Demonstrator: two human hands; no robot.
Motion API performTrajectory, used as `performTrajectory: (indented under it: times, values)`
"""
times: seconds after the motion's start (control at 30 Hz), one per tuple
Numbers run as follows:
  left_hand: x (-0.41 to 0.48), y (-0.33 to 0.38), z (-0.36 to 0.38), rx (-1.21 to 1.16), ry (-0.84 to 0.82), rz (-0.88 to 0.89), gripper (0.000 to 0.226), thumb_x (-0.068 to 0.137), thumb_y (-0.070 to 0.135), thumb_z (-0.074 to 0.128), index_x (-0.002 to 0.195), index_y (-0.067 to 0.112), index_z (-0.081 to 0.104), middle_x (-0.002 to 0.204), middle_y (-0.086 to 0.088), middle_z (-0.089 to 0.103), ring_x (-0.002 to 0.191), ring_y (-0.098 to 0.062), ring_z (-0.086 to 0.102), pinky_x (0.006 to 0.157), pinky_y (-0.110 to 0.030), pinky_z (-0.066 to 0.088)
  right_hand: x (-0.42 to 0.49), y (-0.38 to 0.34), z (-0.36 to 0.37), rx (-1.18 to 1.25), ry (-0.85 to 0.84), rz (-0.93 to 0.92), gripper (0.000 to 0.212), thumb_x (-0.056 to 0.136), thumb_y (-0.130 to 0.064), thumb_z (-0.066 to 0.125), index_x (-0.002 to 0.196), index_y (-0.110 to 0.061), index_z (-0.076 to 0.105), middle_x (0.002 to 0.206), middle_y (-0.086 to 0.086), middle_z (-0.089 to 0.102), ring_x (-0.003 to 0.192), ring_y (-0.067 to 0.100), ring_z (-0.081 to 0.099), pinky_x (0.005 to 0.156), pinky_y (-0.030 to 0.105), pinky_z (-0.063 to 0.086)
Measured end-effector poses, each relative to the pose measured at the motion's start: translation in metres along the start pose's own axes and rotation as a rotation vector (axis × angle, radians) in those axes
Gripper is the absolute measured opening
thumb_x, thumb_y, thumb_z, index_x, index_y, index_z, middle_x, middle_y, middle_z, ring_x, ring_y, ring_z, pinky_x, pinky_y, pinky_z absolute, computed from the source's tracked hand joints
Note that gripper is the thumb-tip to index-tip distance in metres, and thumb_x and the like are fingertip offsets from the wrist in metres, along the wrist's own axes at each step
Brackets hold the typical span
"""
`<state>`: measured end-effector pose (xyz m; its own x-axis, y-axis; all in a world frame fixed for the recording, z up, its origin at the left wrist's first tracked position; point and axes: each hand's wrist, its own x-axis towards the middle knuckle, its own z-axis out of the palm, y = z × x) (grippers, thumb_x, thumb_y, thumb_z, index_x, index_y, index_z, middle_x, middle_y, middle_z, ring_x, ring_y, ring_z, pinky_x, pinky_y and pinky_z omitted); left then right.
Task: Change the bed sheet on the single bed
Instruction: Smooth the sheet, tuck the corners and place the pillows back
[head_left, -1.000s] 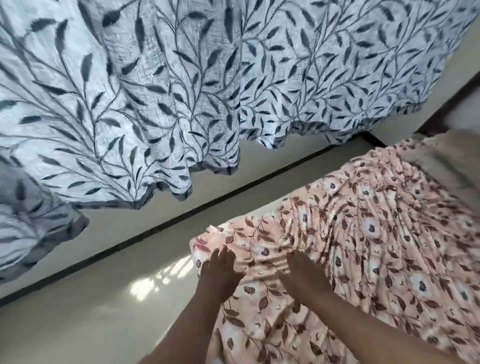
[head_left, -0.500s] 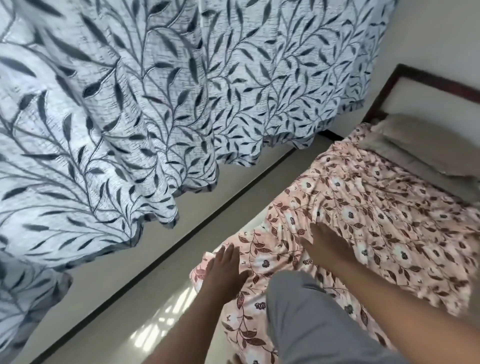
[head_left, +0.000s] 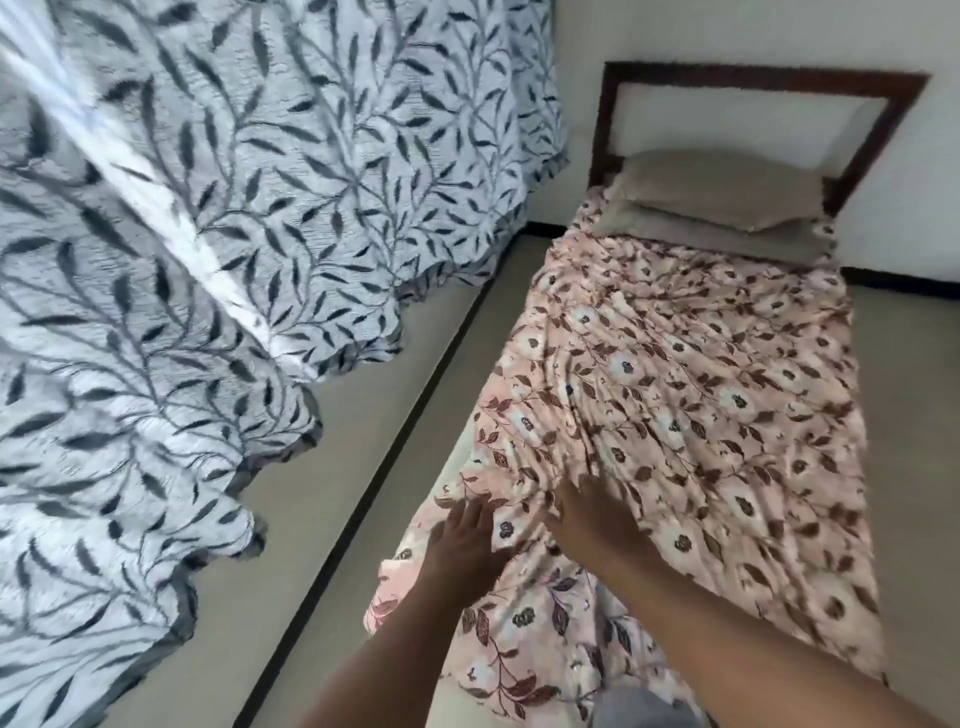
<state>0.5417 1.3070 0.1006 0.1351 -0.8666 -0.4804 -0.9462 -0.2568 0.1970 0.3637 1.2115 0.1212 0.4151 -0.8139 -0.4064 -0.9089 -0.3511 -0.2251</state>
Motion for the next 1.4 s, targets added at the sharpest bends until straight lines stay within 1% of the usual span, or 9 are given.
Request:
performTrajectory:
  times: [0.1, 0.23, 0.37, 0.53, 0.87, 1.03, 1.23, 1.33, 1.4]
  values:
    - [0.014, 0.008, 0.010, -0.003, -0.058, 0.023, 0.081, 0.100, 0.063, 0.031, 0.160, 0.019, -0.001, 0.168, -0.001, -0.007, 0.155, -0.025, -0.007, 0.125, -0.052, 0.009, -0.014, 0.014, 0.013, 0.033, -0.006, 0.067, 0.069, 0.101, -0.060, 0.037, 0.156, -0.020, 0.027, 0.163, 0.015, 0.026, 0.146, 0.034, 0.033, 0.112, 0.044, 0.037]
    - [0.018, 0.022, 0.018, 0.051, -0.092, 0.079, 0.080, 0.101, 0.060, 0.033, 0.160, 0.018, 0.001, 0.168, -0.002, -0.008, 0.155, -0.025, -0.007, 0.124, -0.052, 0.007, -0.038, 0.034, 0.030, 0.044, 0.003, 0.111, 0.064, 0.101, -0.055, 0.040, 0.153, -0.018, 0.034, 0.157, 0.013, 0.036, 0.141, 0.030, 0.040, 0.108, 0.042, 0.040]
    - [0.011, 0.024, 0.027, 0.051, -0.094, 0.096, 0.080, 0.100, 0.062, 0.033, 0.160, 0.018, 0.002, 0.168, -0.002, -0.004, 0.155, -0.024, -0.004, 0.123, -0.053, 0.009, -0.051, 0.041, 0.042, 0.067, -0.012, 0.158, 0.066, 0.100, -0.060, 0.040, 0.151, -0.018, 0.037, 0.156, 0.012, 0.038, 0.143, 0.030, 0.038, 0.113, 0.044, 0.036]
    - [-0.012, 0.000, 0.031, 0.025, -0.039, 0.071, 0.079, 0.099, 0.059, 0.042, 0.159, 0.018, 0.012, 0.168, -0.003, 0.006, 0.155, -0.025, 0.007, 0.124, -0.050, 0.017, -0.058, 0.027, 0.061, 0.096, 0.001, 0.141, 0.067, 0.102, -0.058, 0.039, 0.154, -0.017, 0.033, 0.157, 0.012, 0.037, 0.143, 0.030, 0.037, 0.110, 0.042, 0.040]
    - [-0.007, -0.079, 0.045, 0.060, -0.122, -0.005, 0.075, 0.098, 0.052, 0.051, 0.157, 0.018, 0.021, 0.166, -0.002, 0.018, 0.152, -0.024, 0.019, 0.119, -0.046, 0.028, -0.052, -0.018, 0.108, 0.190, -0.050, 0.216, 0.066, 0.102, -0.059, 0.037, 0.154, -0.018, 0.032, 0.157, 0.010, 0.037, 0.143, 0.028, 0.037, 0.110, 0.042, 0.040]
    - [0.066, -0.124, 0.064, 0.099, -0.164, 0.082, 0.073, 0.100, 0.049, 0.050, 0.158, 0.018, 0.019, 0.166, -0.002, 0.019, 0.151, -0.022, 0.021, 0.119, -0.038, 0.028, -0.014, -0.028, 0.137, 0.164, -0.035, 0.381, 0.068, 0.102, -0.061, 0.034, 0.155, -0.019, 0.032, 0.158, 0.010, 0.037, 0.144, 0.027, 0.038, 0.110, 0.040, 0.038]
    - [0.182, -0.168, 0.131, 0.166, -0.240, 0.189, 0.069, 0.098, 0.040, 0.056, 0.158, 0.024, 0.024, 0.167, 0.004, 0.015, 0.152, -0.018, 0.019, 0.118, -0.042, 0.032, 0.044, -0.036, 0.219, 0.216, -0.132, 0.555, 0.076, 0.102, -0.058, 0.036, 0.161, -0.016, 0.016, 0.164, 0.013, 0.027, 0.148, 0.028, 0.033, 0.115, 0.039, 0.036]
    - [0.232, -0.185, 0.160, 0.136, -0.196, 0.228, 0.058, 0.093, 0.024, 0.066, 0.148, 0.024, 0.046, 0.160, 0.003, 0.035, 0.146, -0.021, 0.036, 0.112, -0.040, 0.040, 0.070, -0.036, 0.254, 0.213, -0.161, 0.516, 0.071, 0.105, -0.051, 0.038, 0.161, -0.014, 0.017, 0.166, 0.014, 0.021, 0.151, 0.027, 0.029, 0.114, 0.035, 0.035]
    - [0.258, -0.196, 0.177, 0.082, -0.124, 0.240, 0.047, 0.084, 0.015, 0.075, 0.129, 0.020, 0.064, 0.144, -0.002, 0.055, 0.132, -0.028, 0.053, 0.100, -0.041, 0.049, 0.089, -0.035, 0.276, 0.200, -0.175, 0.462, 0.072, 0.104, -0.049, 0.041, 0.162, -0.015, 0.015, 0.167, 0.015, 0.019, 0.151, 0.027, 0.028, 0.115, 0.034, 0.036]
